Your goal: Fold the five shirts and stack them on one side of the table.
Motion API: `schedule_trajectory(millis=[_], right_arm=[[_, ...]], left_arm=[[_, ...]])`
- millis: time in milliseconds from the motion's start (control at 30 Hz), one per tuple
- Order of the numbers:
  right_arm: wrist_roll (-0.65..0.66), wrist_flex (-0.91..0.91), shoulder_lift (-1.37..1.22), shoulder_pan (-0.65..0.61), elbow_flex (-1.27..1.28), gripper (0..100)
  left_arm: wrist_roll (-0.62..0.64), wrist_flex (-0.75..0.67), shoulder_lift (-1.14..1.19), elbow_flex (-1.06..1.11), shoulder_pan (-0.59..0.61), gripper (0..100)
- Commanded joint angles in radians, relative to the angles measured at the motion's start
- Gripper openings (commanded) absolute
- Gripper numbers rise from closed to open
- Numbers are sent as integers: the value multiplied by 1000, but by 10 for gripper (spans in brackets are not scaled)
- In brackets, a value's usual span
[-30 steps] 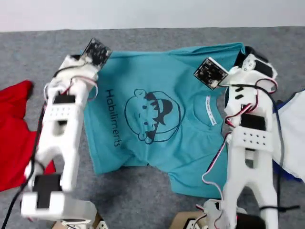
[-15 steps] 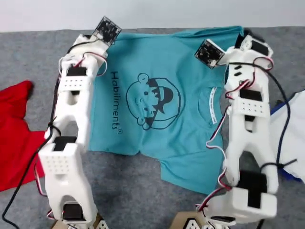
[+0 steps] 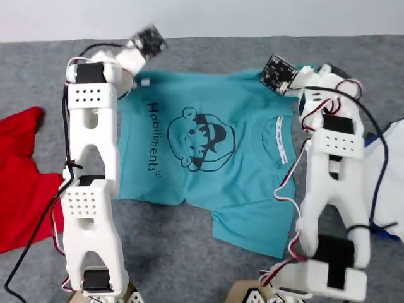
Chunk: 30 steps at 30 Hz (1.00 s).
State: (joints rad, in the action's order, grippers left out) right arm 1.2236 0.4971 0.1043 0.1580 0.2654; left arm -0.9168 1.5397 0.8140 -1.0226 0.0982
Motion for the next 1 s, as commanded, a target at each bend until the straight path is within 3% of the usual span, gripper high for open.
schedule_trajectory(millis=[0,233,467,700,967], right_arm=[[11,193,122,16,-71,11],[11,444,213,21,-74,11],[60,711,315,21,-72,11],[61,886,374,22,-71,11],[61,1072,415,42,-71,11]], left_arm=[[-130,221,-9,-62,3,3],[-267,215,-83,130,35,3],[-427,215,-299,526,25,3],[-473,215,-460,819,9,3],[-497,213,-476,924,17,4]])
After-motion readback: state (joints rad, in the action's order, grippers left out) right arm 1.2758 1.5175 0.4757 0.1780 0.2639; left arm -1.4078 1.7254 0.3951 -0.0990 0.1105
